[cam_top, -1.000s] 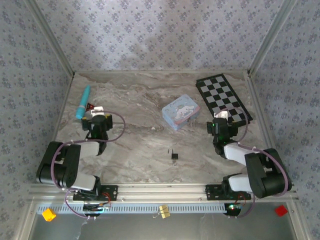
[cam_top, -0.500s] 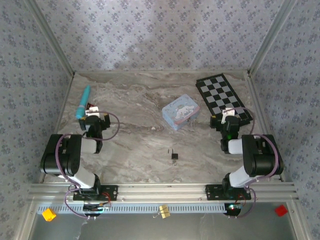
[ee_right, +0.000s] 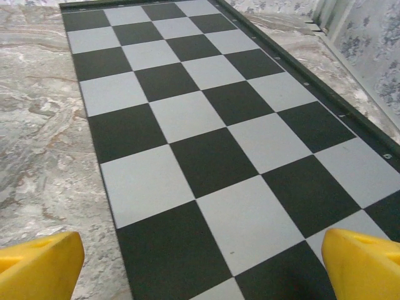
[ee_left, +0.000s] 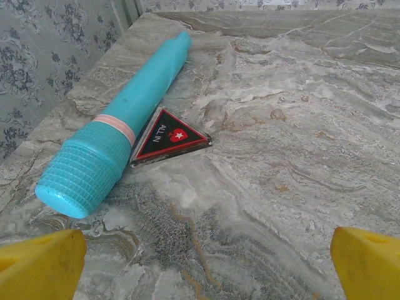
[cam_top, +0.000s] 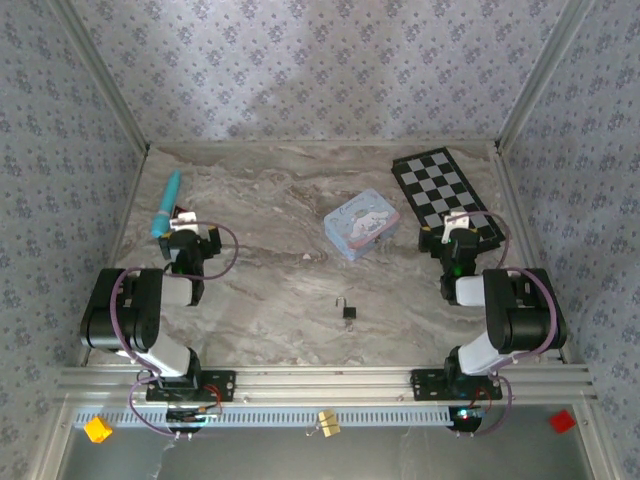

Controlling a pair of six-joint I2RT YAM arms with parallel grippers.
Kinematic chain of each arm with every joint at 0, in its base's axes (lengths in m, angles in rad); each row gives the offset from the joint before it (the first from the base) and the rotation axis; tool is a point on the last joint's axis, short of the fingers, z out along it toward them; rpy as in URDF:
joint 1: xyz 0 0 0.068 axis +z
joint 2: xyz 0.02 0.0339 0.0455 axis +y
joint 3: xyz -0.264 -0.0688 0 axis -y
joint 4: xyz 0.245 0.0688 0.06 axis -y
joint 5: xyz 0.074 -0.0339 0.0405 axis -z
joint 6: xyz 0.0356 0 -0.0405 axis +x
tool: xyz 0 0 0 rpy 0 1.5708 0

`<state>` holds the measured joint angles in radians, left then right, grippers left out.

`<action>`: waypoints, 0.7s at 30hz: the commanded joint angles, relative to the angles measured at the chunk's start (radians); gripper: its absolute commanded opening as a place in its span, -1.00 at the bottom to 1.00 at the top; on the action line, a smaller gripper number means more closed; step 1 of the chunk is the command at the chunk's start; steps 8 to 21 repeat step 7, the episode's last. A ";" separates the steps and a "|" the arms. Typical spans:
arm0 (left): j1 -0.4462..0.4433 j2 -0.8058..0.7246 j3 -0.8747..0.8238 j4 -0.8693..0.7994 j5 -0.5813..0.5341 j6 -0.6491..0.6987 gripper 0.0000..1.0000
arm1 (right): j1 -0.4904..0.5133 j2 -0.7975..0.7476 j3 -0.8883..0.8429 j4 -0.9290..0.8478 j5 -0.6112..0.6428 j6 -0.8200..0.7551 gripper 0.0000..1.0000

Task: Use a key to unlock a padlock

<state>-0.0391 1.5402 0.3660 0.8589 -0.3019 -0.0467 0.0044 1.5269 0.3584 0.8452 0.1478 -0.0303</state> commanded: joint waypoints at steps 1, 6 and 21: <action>0.006 -0.006 0.024 0.002 0.012 -0.015 1.00 | -0.014 -0.001 0.035 -0.031 -0.060 0.005 0.98; 0.006 -0.006 0.025 0.002 0.013 -0.015 1.00 | -0.022 -0.003 0.031 -0.021 -0.062 0.006 0.98; 0.006 -0.006 0.024 0.002 0.012 -0.016 1.00 | -0.019 -0.004 0.024 -0.013 -0.052 0.004 0.98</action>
